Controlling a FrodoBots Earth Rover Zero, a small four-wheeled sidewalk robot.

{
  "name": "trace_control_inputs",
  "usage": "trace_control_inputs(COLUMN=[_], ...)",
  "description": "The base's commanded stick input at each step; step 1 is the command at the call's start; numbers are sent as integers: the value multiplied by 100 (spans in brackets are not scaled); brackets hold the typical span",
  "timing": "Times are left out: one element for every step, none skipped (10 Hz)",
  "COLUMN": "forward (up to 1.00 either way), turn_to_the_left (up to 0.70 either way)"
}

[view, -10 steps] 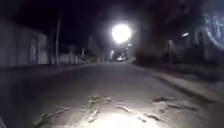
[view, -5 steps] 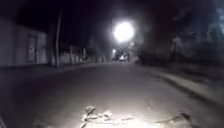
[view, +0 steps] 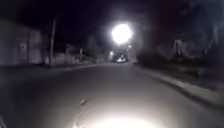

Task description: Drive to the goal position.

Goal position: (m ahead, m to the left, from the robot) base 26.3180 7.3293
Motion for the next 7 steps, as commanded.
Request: trace_control_inputs(forward=[100,100,100,100,100,100,100], turn_to_the_left=[0,0,0,0,0,0,0])
